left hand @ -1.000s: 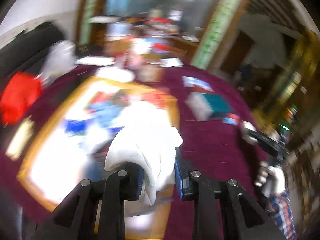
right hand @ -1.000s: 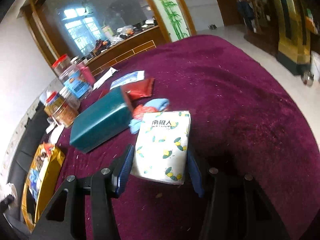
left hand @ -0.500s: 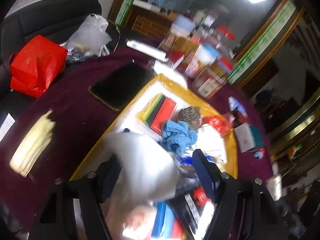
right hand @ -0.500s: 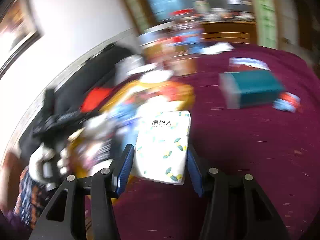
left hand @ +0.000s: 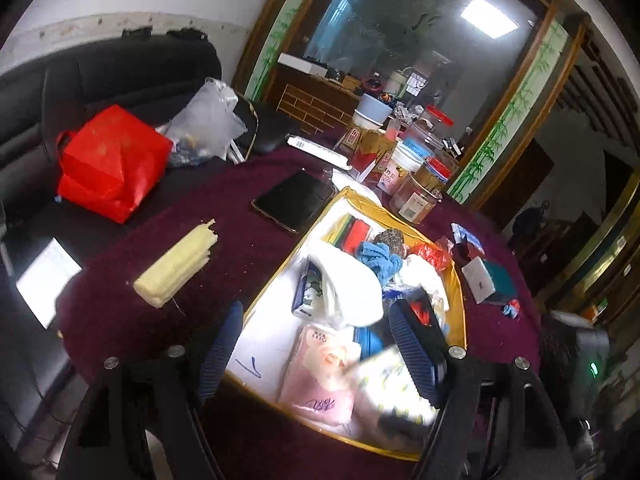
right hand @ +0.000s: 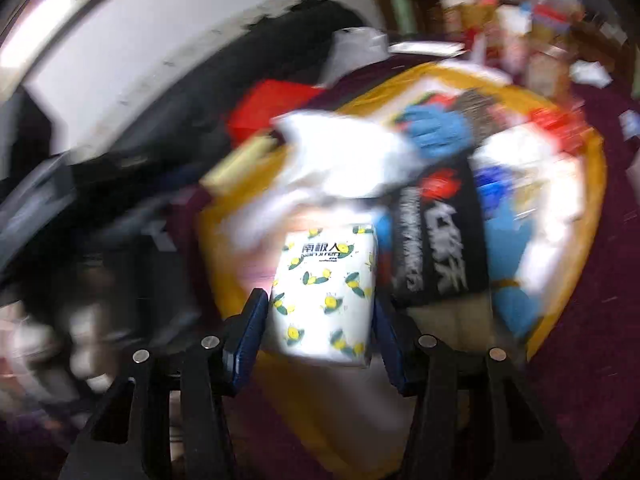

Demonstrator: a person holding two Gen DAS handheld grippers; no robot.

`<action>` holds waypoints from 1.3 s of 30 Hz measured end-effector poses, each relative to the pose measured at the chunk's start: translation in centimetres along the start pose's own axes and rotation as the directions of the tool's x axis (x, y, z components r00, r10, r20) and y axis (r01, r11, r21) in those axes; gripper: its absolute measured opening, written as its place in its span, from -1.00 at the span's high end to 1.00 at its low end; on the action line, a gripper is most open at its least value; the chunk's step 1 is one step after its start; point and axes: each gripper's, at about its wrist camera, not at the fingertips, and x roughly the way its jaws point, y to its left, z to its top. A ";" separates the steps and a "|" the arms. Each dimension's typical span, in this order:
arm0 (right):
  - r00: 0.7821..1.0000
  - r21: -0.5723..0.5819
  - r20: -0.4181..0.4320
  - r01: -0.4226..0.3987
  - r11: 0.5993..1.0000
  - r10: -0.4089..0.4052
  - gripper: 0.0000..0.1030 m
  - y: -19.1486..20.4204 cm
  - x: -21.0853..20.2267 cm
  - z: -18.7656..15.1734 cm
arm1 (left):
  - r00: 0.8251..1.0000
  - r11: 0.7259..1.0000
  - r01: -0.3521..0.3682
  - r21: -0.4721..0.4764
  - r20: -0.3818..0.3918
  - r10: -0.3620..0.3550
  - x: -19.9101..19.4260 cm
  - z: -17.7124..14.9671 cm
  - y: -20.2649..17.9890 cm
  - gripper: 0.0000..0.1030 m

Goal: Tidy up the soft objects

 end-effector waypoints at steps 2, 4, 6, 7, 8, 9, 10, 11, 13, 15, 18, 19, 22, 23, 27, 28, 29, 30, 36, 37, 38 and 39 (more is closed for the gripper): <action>0.998 -0.022 -0.004 0.070 0.997 -0.070 -0.01 -0.3 0.4 -0.2 | 1.000 0.999 -0.017 0.031 0.018 0.017 -0.5 -0.4 -0.5 -0.56; 0.999 0.001 0.006 0.048 0.999 -0.048 -0.05 -0.6 -0.1 -0.6 | 0.999 0.997 -0.037 0.064 0.041 0.034 -0.8 -0.7 -1.3 -0.60; 0.998 0.005 0.042 0.041 0.999 -0.041 -0.23 -0.7 -1.3 -1.0 | 0.997 0.994 -0.055 0.090 0.065 0.050 -0.9 -0.9 -2.1 -0.65; 0.997 -0.002 0.068 0.039 0.999 -0.039 -0.30 -0.4 -2.1 -1.2 | 0.995 0.993 -0.067 0.099 0.076 0.060 -1.1 -1.1 -2.4 -0.66; 0.994 -0.013 0.098 0.047 0.999 -0.045 -0.42 -0.1 -2.9 -1.4 | 0.993 0.991 -0.084 0.106 0.091 0.075 -1.3 -1.2 -2.6 -0.68; 0.990 -0.021 0.132 0.062 0.998 -0.059 -0.46 0.1 -3.9 -1.7 | 0.988 0.987 -0.115 0.113 0.118 0.102 -1.6 -1.3 -3.1 -0.68; 0.982 -0.026 0.174 0.081 0.996 -0.075 -0.48 0.2 -5.1 -2.3 | 0.983 0.983 -0.139 0.118 0.140 0.122 -1.9 -1.4 -3.4 -0.69; 0.973 -0.027 0.216 0.095 0.995 -0.087 -0.51 0.3 -6.4 -2.9 | 0.970 0.975 -0.183 0.123 0.182 0.159 -2.5 -1.6 -3.9 -0.81; 0.955 -0.015 0.279 0.113 0.994 -0.104 -0.60 0.3 -8.2 -3.8 | 0.911 0.941 -0.316 0.125 0.316 0.264 -4.5 -2.2 -5.3 -0.99; 0.935 0.013 0.333 0.126 0.992 -0.123 -0.68 -0.1 -9.5 -4.6 | 0.850 0.919 -0.379 0.114 0.435 0.296 -6.7 -3.1 -6.6 -0.99; 0.911 0.056 0.382 0.148 0.987 -0.158 -0.75 -0.5 -10.6 -5.5 | 0.812 0.940 -0.322 0.114 0.544 0.212 -9.1 -4.5 -8.3 -0.99; 0.905 0.070 0.387 0.161 0.984 -0.176 -0.76 -0.6 -10.7 -5.9 | 0.830 0.949 -0.292 0.117 0.523 0.191 -8.7 -4.3 -8.5 -0.99; 0.896 0.104 0.383 0.199 0.974 -0.224 -0.76 -0.9 -10.8 -7.2 | 0.920 0.966 -0.221 0.133 0.356 0.161 -5.9 -3.6 -8.9 -0.99; 0.895 0.108 0.380 0.207 0.972 -0.233 -0.76 -1.0 -11.0 -7.7 | 0.923 0.962 -0.245 0.122 0.334 0.193 -5.3 -3.8 -9.2 -0.99; 0.893 0.111 0.361 0.244 0.963 -0.268 -0.76 -1.1 -10.7 -8.6 | 0.901 0.932 -0.329 0.155 0.347 0.260 -4.3 -5.3 -11.6 -0.99; 0.894 0.113 0.356 0.247 0.962 -0.272 -0.76 -1.2 -10.6 -8.7 | 0.897 0.925 -0.342 0.168 0.351 0.268 -4.3 -5.5 -12.1 -0.99; 0.896 0.115 0.349 0.249 0.962 -0.274 -0.77 -1.2 -10.5 -8.9 | 0.895 0.921 -0.347 0.177 0.356 0.269 -4.2 -5.6 -12.5 -0.99; 0.898 0.120 0.341 0.252 0.960 -0.278 -0.77 -1.4 -10.4 -9.0 | 0.892 0.918 -0.353 0.181 0.360 0.272 -4.1 -5.6 -12.7 -0.99; 0.904 0.142 0.323 0.247 0.959 -0.281 -0.77 -1.8 -10.0 -9.0 | 0.904 0.910 -0.356 0.210 0.322 0.279 -3.9 -6.1 -13.2 -0.99; 0.905 0.140 0.319 0.249 0.958 -0.282 -0.77 -1.8 -9.9 -9.0 | 0.907 0.911 -0.355 0.210 0.313 0.282 -3.8 -6.1 -13.0 -0.99; 0.906 0.137 0.315 0.252 0.958 -0.283 -0.77 -1.7 -9.8 -8.9 | 0.909 0.912 -0.355 0.207 0.304 0.285 -3.6 -6.1 -12.8 -0.99; 0.907 0.134 0.313 0.253 0.958 -0.283 -0.77 -1.6 -9.7 -8.9 | 0.910 0.912 -0.355 0.206 0.299 0.287 -3.5 -6.1 -12.8 -0.99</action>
